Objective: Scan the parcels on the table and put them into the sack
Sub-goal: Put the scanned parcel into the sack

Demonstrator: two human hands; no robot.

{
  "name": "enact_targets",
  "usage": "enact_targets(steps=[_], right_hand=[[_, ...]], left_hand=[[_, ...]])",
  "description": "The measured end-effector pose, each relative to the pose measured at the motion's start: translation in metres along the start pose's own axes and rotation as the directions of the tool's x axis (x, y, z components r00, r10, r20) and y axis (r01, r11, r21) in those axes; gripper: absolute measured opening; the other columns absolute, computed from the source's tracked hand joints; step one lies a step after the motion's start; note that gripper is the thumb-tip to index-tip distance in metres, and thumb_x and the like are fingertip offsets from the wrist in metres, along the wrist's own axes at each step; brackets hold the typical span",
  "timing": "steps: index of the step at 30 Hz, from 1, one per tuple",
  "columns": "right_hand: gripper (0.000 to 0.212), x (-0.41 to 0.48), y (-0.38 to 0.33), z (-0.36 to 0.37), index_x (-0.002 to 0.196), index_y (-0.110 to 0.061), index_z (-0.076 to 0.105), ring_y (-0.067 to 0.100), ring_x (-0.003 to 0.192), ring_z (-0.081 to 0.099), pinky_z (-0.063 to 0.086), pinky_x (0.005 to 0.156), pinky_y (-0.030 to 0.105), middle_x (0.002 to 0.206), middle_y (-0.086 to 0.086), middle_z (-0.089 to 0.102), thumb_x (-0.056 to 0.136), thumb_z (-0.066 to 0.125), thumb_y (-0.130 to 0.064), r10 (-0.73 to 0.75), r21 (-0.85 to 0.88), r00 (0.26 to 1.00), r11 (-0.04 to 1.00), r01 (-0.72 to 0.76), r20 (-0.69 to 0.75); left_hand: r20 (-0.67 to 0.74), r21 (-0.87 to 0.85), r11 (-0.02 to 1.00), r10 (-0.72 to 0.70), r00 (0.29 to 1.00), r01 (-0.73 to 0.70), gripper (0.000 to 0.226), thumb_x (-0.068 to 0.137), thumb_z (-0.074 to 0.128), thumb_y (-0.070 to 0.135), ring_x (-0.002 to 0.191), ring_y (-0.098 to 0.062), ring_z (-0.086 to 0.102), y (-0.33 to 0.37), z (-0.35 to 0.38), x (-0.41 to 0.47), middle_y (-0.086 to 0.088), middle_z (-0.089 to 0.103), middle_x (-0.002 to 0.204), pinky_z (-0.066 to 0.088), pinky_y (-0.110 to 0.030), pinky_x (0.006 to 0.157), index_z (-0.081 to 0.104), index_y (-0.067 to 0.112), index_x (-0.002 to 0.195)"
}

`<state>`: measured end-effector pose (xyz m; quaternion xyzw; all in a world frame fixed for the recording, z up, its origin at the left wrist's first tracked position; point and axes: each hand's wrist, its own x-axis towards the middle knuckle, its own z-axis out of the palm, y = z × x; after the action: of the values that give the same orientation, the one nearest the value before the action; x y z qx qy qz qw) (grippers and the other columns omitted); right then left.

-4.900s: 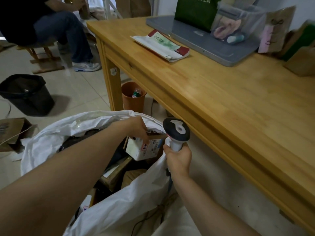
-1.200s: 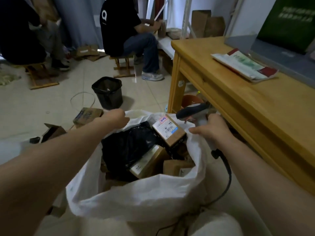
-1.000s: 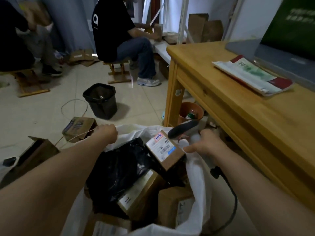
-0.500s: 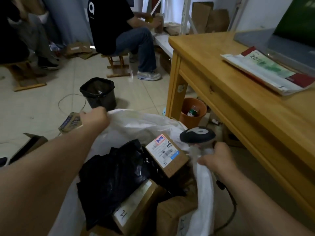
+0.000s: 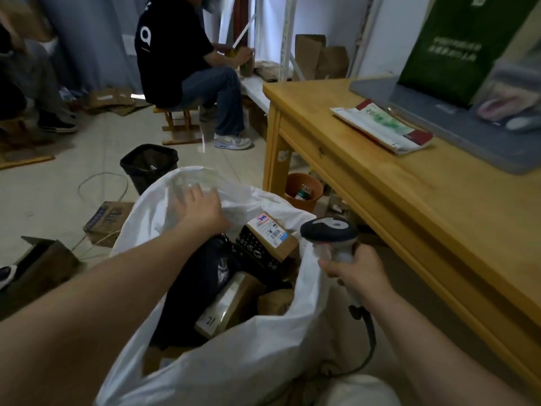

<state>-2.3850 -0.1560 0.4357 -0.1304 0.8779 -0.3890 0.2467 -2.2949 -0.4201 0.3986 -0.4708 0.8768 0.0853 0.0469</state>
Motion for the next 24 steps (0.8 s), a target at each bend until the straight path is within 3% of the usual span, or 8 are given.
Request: enact_targets(steps=[4, 9, 13, 18, 21, 24], right_hand=[[0.022, -0.024, -0.009, -0.037, 0.097, -0.005, 0.063, 0.017, 0.061, 0.067, 0.052, 0.047, 0.021, 0.081, 0.013, 0.069, 0.084, 0.072, -0.02, 0.009, 0.134, 0.993, 0.991, -0.025, 0.121], [0.019, -0.029, -0.026, -0.102, 0.088, 0.003, 0.061, 0.02, 0.044, 0.062, 0.05, 0.043, 0.023, 0.06, 0.016, 0.063, 0.086, 0.069, -0.014, -0.068, 0.472, 0.955, 0.878, -0.08, 0.289], [0.018, -0.004, -0.041, -0.156, 0.089, 0.003, 0.059, 0.021, 0.042, 0.06, 0.049, 0.042, 0.024, 0.061, 0.018, 0.061, 0.085, 0.071, -0.011, -0.123, 0.646, 0.947, 0.756, -0.104, 0.297], [0.015, 0.022, -0.049, -0.181, 0.087, 0.005, 0.06, 0.015, 0.038, 0.055, 0.046, 0.041, 0.021, 0.061, 0.015, 0.059, 0.086, 0.068, -0.008, -0.147, 0.598, 0.934, 0.797, -0.083, 0.325], [0.019, 0.028, -0.054, -0.181, 0.069, -0.002, 0.057, 0.014, 0.043, 0.054, 0.045, 0.043, 0.022, 0.059, 0.01, 0.056, 0.086, 0.066, -0.004, -0.098, 0.498, 0.914, 0.859, -0.122, 0.393], [0.022, 0.034, -0.062, -0.17, 0.063, -0.004, 0.055, 0.017, 0.05, 0.053, 0.046, 0.046, 0.024, 0.062, 0.012, 0.056, 0.081, 0.067, 0.002, -0.013, 0.408, 0.907, 0.896, -0.176, 0.42]], left_hand=[[0.076, 0.005, 0.995, 0.1, 0.992, -0.101, 0.074, 0.086, 0.058, 0.049, 0.144, -0.033, 0.015, 0.048, 0.0, -0.04, -0.016, 0.019, 0.154, 0.006, -0.054, 0.115, 0.025, 0.025, 0.148], [0.045, 0.06, 0.992, 0.111, 0.993, -0.114, 0.062, 0.09, 0.056, 0.038, 0.139, -0.032, 0.028, 0.116, -0.014, -0.048, -0.012, 0.034, 0.148, 0.011, -0.052, 0.114, 0.031, 0.026, 0.145], [0.089, 0.007, 0.999, 0.043, 0.995, -0.044, 0.061, 0.089, 0.055, 0.03, 0.129, -0.032, 0.043, 0.164, -0.026, -0.029, -0.013, 0.045, 0.141, 0.035, -0.044, 0.108, 0.033, 0.02, 0.145], [0.25, 0.061, 0.998, -0.023, 0.968, 0.008, 0.048, 0.086, 0.057, 0.023, 0.114, -0.027, 0.057, 0.195, -0.02, -0.006, -0.014, 0.057, 0.125, 0.048, -0.033, 0.093, 0.051, 0.003, 0.129], [0.286, 0.11, 0.991, 0.039, 0.957, -0.073, 0.033, 0.092, 0.054, 0.019, 0.112, -0.022, 0.057, 0.194, -0.022, -0.013, -0.011, 0.059, 0.123, 0.044, -0.026, 0.091, 0.055, 0.005, 0.122], [0.326, 0.086, 0.996, -0.02, 0.945, -0.008, 0.031, 0.091, 0.057, 0.016, 0.111, -0.021, 0.058, 0.173, -0.021, -0.024, -0.01, 0.059, 0.121, 0.047, -0.026, 0.087, 0.053, 0.007, 0.12]])
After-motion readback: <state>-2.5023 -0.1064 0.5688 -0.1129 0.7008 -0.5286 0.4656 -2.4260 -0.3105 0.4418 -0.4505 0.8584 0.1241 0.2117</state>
